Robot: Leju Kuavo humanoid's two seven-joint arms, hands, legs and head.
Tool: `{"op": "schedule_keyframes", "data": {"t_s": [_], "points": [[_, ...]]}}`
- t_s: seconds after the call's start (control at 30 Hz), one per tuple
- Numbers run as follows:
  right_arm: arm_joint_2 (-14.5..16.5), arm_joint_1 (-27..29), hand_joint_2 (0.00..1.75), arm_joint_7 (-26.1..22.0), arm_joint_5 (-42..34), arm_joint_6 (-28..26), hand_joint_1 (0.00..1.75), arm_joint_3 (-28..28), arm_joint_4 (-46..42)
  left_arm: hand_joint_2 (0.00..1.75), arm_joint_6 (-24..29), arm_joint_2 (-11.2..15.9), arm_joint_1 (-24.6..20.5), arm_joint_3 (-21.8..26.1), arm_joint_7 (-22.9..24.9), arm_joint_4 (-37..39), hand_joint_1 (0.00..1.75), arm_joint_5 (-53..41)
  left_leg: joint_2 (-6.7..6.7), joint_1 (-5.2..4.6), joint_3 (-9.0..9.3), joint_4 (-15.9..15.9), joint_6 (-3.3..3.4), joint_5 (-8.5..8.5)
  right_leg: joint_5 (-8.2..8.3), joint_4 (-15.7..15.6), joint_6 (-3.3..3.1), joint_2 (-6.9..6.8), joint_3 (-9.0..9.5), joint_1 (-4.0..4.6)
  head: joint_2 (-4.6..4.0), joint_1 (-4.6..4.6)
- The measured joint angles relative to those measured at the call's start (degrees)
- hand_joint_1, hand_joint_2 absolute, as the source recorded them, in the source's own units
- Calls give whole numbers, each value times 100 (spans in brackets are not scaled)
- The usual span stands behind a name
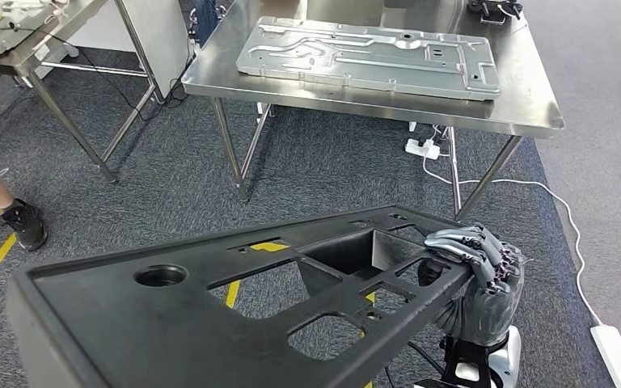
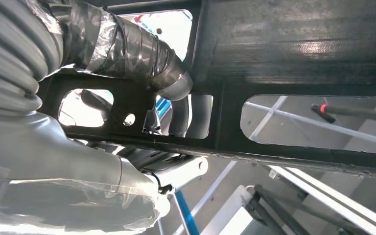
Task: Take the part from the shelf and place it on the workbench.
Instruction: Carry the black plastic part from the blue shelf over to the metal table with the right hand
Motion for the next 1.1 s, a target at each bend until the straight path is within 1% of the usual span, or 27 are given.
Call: {"op": "schedule_keyframes", "data": {"t_s": [0.07,0.1,0.17,0.2,0.23,0.27,0.3,0.33,0.37,0.4,0.43,0.47,0.53,0.57,0.6,0.63,0.7,0.73,0.77,0.8,0.87,0.9,0.93,0.97,1.03,1.07,1.1], "points": [[0,-54,175,16,-4,3,175,1,9,175,1,-2,-7,0,-7,0,0,-1,7,14,24,-79,87,59,-72,73,58,-1,-27,-4,0,3],[0,-91,175,24,-8,6,175,1,16,175,1,-3,-19,0,-9,0,0,-1,12,20,34,-118,131,87,-191,242,70,-2,-103,-1,0,5],[0,-158,175,41,-16,17,175,1,46,175,0,-3,-41,0,-14,0,0,-3,23,0,30,-137,184,106,-550,893,67,-1,-416,-2,0,8],[0,-179,175,52,-20,26,175,1,67,175,-2,-3,-46,0,-17,0,0,-7,25,-18,24,-133,202,105,-689,1242,66,-2,-588,-2,0,6],[0,-193,175,63,-24,37,175,1,88,175,-4,-2,-47,0,-19,0,0,-11,26,-35,22,-128,213,102,-739,1473,65,-2,-704,-1,0,6],[0,-204,175,73,-27,48,175,1,107,175,-9,-2,-47,0,-21,0,0,-15,24,-48,22,-118,220,97,-676,1505,60,-2,-724,-1,0,5],[-1,-217,175,81,-29,59,175,1,124,175,-16,-2,-48,-1,-23,0,0,-19,19,-57,24,-103,222,87,-511,1313,46,-2,-634,2,0,6],[-2,-232,175,86,-31,66,175,1,135,175,-23,-3,-49,-2,-26,0,0,-20,14,-62,26,-81,218,73,-298,953,20,-2,-458,8,0,7],[-4,-252,175,89,-32,69,175,1,145,175,-30,-3,-50,-3,-30,0,0,-21,10,-75,20,-53,206,53,-144,578,-9,-6,-275,24,0,7],[-5,-270,175,90,-32,69,175,1,151,175,-34,-3,-51,-5,-36,0,0,-22,7,-85,9,-24,189,32,-41,282,-32,-7,-137,37,0,5],[-7,-284,175,94,-33,65,175,0,155,175,-36,-3,-53,-5,-44,0,0,-22,7,-92,-4,-1,169,18,-7,111,-49,-6,-63,52,0,4],[-10,-295,175,100,-33,60,175,-4,159,175,-36,-2,-54,-5,-52,0,0,-22,9,-96,-16,9,148,10,-25,66,-59,-3,-52,67,0,3],[-21,-301,175,117,-39,50,175,-23,165,175,-29,1,-57,-4,-67,-1,0,-21,12,-89,-22,17,100,-4,-1,29,-90,2,-49,46,0,5],[-27,-305,175,124,-44,47,175,-33,167,175,-23,1,-57,-5,-74,-1,0,-19,11,-87,-39,68,63,-51,11,4,-115,-1,-35,24,0,5],[-29,-312,175,131,-50,46,175,-41,171,175,-17,2,-57,-5,-80,-2,0,-17,10,-80,-103,218,21,-155,23,-22,-138,-7,-22,-2,0,4],[-31,-319,175,138,-56,45,175,-46,176,175,-9,2,-57,-6,-83,-2,0,-13,8,-61,-222,482,-24,-312,30,-38,-155,-13,-11,-21,0,3],[-36,-330,175,182,-63,45,175,-77,197,175,30,3,-52,-5,-52,-2,0,3,9,-2,-585,1249,-102,-663,29,-39,-168,-18,-13,-31,0,0],[-49,-338,175,230,-72,53,175,-113,215,175,64,4,-49,-5,-13,-2,0,12,9,31,-730,1538,-133,-741,28,-35,-167,-18,-16,-39,0,0],[-73,-365,175,297,-93,83,175,-171,244,175,103,4,-49,-4,35,-2,0,20,10,61,-788,1639,-159,-710,24,-28,-159,-18,-17,-51,0,0],[-114,-425,175,373,-132,151,175,-258,293,175,134,4,-52,-4,89,-2,0,27,11,89,-729,1495,-182,-565,17,-16,-145,-14,-17,-69,0,-1],[-238,-670,175,504,-234,407,175,-519,475,175,166,3,-73,-5,199,-2,0,19,13,131,-367,733,-221,-176,-6,22,-86,1,-17,-105,0,-1],[-312,-841,175,547,-279,568,175,-670,600,175,167,1,-92,-9,247,-2,0,3,4,132,-208,387,-215,-54,-15,45,-39,13,-25,-111,0,-1],[-391,-1031,175,574,-306,736,175,-820,745,175,161,-2,-111,-18,289,-2,0,-29,-5,123,-118,175,-193,-1,-13,57,13,22,-37,-106,0,1],[-462,-1215,175,588,-325,900,175,-952,893,175,144,-5,-125,-34,321,-2,0,-76,-15,103,-100,105,-157,-9,-1,52,65,29,-47,-100,0,2],[-565,-1522,175,603,-354,1169,175,-1124,1150,175,77,-7,-138,-93,358,-2,0,-207,-24,87,-127,87,-51,34,33,14,155,31,-59,-105,0,6],[-592,-1630,175,611,-373,1258,175,-1164,1251,175,32,-13,-140,-139,360,-2,0,-285,-23,91,-129,66,1,60,11,33,181,26,-72,-115,0,7],[-609,-1717,175,619,-390,1314,175,-1181,1331,175,-10,-22,-145,-194,346,-2,0,-366,-21,96,-130,42,54,86,-70,140,194,19,-123,-119,0,8]]}}
